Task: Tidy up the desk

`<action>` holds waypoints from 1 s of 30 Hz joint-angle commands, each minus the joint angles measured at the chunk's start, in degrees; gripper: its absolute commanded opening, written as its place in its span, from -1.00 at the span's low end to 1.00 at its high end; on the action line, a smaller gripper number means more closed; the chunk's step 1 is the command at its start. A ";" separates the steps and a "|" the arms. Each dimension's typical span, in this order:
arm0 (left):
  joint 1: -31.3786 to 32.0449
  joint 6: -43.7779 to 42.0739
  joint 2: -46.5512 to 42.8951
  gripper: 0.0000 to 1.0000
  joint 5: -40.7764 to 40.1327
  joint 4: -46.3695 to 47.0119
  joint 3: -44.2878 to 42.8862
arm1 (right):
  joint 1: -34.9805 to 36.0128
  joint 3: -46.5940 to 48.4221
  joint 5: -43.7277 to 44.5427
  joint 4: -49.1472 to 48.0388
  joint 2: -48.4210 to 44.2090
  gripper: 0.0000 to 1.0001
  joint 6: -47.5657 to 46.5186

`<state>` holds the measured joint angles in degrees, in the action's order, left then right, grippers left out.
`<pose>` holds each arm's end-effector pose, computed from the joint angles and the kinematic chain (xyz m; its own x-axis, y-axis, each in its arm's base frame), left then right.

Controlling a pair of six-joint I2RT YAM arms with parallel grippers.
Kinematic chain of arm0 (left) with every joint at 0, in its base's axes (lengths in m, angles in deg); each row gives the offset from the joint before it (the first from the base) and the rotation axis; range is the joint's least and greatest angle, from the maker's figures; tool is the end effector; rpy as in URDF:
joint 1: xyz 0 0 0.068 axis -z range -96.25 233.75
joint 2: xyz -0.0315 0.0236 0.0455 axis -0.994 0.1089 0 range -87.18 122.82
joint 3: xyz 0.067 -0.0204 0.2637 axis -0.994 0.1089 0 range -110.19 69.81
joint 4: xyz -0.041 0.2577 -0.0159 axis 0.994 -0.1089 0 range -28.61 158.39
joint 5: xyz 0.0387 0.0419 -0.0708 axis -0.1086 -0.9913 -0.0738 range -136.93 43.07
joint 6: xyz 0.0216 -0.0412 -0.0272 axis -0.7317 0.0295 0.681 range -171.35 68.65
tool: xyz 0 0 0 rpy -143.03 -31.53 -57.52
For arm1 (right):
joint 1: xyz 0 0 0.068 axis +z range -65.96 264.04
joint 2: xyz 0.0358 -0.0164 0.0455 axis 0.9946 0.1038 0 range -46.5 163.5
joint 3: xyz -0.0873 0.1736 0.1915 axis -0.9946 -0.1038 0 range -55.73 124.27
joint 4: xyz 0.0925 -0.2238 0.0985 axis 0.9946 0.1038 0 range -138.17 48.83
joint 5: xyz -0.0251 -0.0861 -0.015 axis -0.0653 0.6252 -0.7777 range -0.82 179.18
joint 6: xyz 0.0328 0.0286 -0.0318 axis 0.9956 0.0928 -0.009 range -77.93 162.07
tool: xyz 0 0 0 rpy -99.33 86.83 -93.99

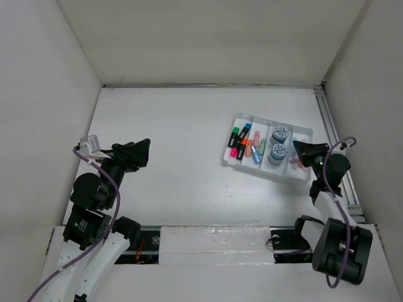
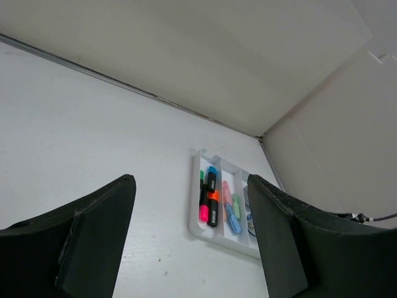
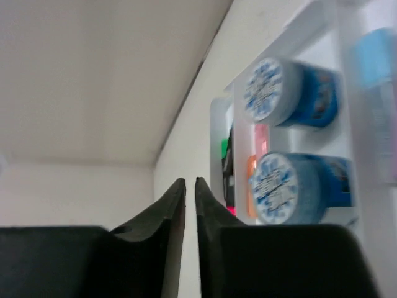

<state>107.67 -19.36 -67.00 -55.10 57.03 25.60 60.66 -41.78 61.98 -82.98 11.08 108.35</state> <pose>0.0734 -0.0270 0.3831 0.0244 -0.5846 -0.8110 0.3391 0.7680 -0.5434 0.1915 -0.0651 0.1946 -0.1131 0.9360 -0.3334 0.1042 0.3448 0.9329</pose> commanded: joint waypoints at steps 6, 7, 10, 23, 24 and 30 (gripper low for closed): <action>0.16 -0.35 0.73 0.41 2.89 3.88 0.43 | 38.78 19.23 3.38 12.63 -11.16 -1.00 -17.22; 0.16 -0.35 0.73 0.41 2.89 3.88 0.44 | 38.84 19.27 4.08 12.66 -11.18 -1.00 -17.24; 0.16 -0.26 0.47 0.41 2.89 3.80 0.35 | 51.35 25.04 6.19 16.69 -12.14 -0.87 -22.59; 0.16 -0.52 -0.67 0.37 0.78 2.30 -0.18 | 86.21 41.59 24.46 31.29 -1.07 1.00 -41.23; 0.16 -0.52 -0.67 0.37 0.69 2.30 -0.27 | 88.22 42.55 25.52 31.90 -0.02 1.00 -41.75; 0.16 -1.14 -0.76 0.35 1.31 2.21 -0.35 | 92.63 44.40 29.92 33.05 1.39 1.00 -44.13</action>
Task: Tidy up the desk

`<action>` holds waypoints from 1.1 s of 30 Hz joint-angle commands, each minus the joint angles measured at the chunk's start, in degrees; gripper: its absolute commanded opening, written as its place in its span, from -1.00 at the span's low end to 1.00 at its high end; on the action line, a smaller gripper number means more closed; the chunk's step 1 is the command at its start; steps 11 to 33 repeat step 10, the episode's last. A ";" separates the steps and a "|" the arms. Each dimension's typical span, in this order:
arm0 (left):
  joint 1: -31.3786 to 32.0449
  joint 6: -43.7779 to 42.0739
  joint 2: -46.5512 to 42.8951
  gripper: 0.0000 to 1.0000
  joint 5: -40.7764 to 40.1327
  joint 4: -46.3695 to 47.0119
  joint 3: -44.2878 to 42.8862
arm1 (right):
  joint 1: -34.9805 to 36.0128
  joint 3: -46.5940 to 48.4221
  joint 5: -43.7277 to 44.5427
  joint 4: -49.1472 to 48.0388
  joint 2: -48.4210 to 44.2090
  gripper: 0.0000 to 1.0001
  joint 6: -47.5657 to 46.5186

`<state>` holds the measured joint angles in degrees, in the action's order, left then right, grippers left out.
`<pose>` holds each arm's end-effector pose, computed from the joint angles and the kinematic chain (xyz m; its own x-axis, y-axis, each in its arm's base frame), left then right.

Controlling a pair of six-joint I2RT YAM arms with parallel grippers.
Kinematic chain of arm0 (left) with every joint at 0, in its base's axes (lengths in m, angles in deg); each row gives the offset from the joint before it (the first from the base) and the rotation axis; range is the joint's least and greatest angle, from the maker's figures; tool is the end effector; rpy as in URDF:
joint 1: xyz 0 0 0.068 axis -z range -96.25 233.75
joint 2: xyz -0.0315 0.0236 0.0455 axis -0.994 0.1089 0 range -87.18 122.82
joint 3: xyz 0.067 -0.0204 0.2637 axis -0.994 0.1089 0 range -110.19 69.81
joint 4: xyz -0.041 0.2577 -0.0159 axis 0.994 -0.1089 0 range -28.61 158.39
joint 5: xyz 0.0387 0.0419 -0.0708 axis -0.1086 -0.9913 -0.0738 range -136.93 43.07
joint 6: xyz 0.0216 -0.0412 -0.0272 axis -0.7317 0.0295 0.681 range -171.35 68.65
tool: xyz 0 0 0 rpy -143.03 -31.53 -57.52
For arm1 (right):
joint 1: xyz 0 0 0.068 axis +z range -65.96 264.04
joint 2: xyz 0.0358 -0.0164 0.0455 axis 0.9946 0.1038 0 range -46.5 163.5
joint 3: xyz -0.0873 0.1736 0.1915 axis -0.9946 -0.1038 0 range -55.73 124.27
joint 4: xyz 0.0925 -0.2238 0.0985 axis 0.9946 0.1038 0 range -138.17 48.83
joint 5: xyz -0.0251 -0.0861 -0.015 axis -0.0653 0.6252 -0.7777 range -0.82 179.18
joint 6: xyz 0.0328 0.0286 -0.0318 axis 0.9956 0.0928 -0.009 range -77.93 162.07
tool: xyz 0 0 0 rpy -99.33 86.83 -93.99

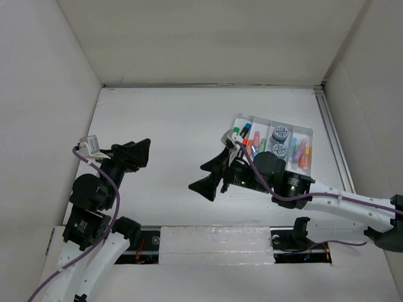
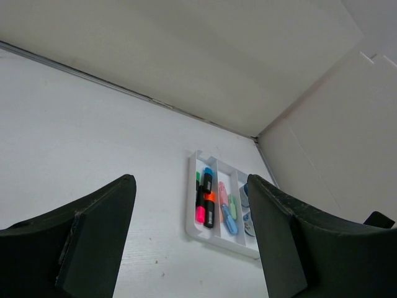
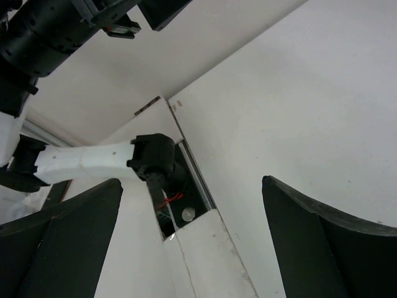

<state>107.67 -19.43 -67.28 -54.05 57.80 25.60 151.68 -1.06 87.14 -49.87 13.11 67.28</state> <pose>0.0717 -0.0270 0.3848 0.0293 -0.5870 -0.8090 0.3627 0.7605 -0.5387 0.0921 0.2272 0.3737 -0.4188 0.1005 -0.9025 -0.8393 0.3365 0.4270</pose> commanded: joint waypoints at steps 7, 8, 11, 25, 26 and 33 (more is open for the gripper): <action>0.16 -1.78 -0.48 0.32 2.10 2.24 0.17 | 1.62 3.07 8.37 -0.33 -0.82 1.00 -3.15; 0.16 -1.78 -0.48 0.32 2.02 2.15 0.17 | 1.62 3.07 8.72 -0.33 -0.82 1.00 -2.98; 0.16 -1.51 -0.48 0.35 1.75 2.50 0.26 | 1.62 2.98 9.34 -0.50 -0.82 1.00 -2.98; 0.16 -1.51 -0.48 0.35 1.75 2.50 0.26 | 1.62 2.98 9.34 -0.50 -0.82 1.00 -2.98; 0.16 -1.51 -0.48 0.35 1.75 2.50 0.26 | 1.62 2.98 9.34 -0.50 -0.82 1.00 -2.98; 0.16 -1.51 -0.48 0.35 1.75 2.50 0.26 | 1.62 2.98 9.34 -0.50 -0.82 1.00 -2.98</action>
